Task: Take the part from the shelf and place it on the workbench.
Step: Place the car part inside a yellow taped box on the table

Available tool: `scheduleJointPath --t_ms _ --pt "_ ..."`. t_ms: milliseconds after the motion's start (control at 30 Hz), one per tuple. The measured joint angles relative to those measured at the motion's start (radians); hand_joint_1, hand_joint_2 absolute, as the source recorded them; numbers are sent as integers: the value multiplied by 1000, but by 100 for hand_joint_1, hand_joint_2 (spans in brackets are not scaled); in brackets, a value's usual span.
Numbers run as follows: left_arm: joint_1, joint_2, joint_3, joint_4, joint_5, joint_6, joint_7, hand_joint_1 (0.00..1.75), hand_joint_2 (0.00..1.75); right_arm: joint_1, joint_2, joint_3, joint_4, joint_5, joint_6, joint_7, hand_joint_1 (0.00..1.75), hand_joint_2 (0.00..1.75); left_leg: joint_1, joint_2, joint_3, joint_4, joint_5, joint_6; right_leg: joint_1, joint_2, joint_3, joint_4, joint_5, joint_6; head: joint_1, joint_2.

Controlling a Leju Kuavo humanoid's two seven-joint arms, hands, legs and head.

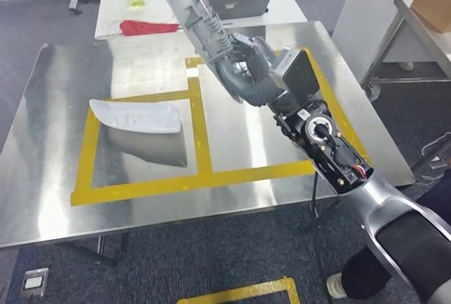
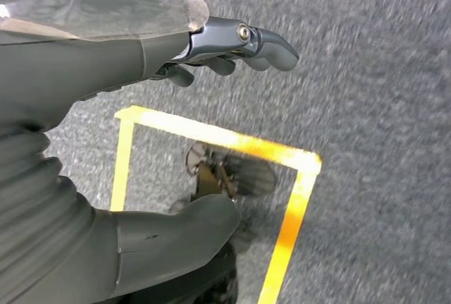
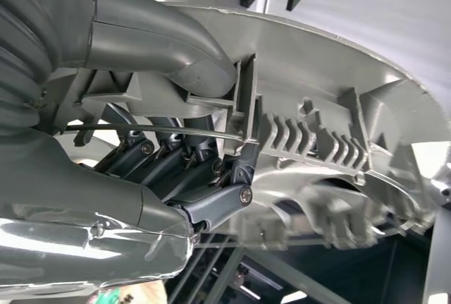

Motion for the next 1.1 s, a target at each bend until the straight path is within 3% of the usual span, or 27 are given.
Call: scheduleJointPath --t_ms 100,167,200,300,333,433,633,900,1100 --pt "0 0 0 0 0 0 0 0 175 0 0 0 0 0 0 -1 175 175 0 0 0 0 0 1 0 0 -10 21 -8 1 1 0" --pt "0 0 0 0 0 0 0 0 175 1 0 0 2 0 0 -1 175 175 -1 0 1 0 -2 2 0 0 -34 65 -21 2 2 0" --pt "1 0 0 0 0 0 0 0 175 2 0 0 5 0 0 -1 175 175 -1 -1 5 1 -4 1 -1 0 -43 71 -9 2 5 0" --pt "3 -3 0 0 0 0 0 0 175 3 0 0 16 0 0 -1 175 175 -7 -7 19 11 -24 -12 1 -1 40 -148 118 -9 16 0" --pt "3 -4 0 0 0 0 0 0 175 3 0 0 17 0 0 -2 175 175 -9 -8 20 14 -28 -14 3 0 67 -212 144 -13 15 0" --pt "5 -3 0 0 0 -3 0 0 175 3 -1 1 24 9 0 2 175 175 -8 -8 19 12 -27 -10 5 1 66 -215 144 -15 5 0" --pt "2 -3 0 0 -2 -2 2 0 175 -10 -1 8 49 44 1 16 175 175 -7 -7 24 0 -23 -16 7 3 65 -215 142 -23 -8 0" --pt "3 -6 -2 0 -10 7 22 0 175 -112 -1 39 138 178 -58 65 175 175 -8 -7 22 -3 -19 -25 7 2 63 -215 145 -28 -11 0" --pt "3 -7 -2 0 -11 7 22 0 175 -163 -1 59 195 201 -66 72 175 175 -8 -7 22 -2 -18 -25 4 1 64 -215 146 -28 -11 0"
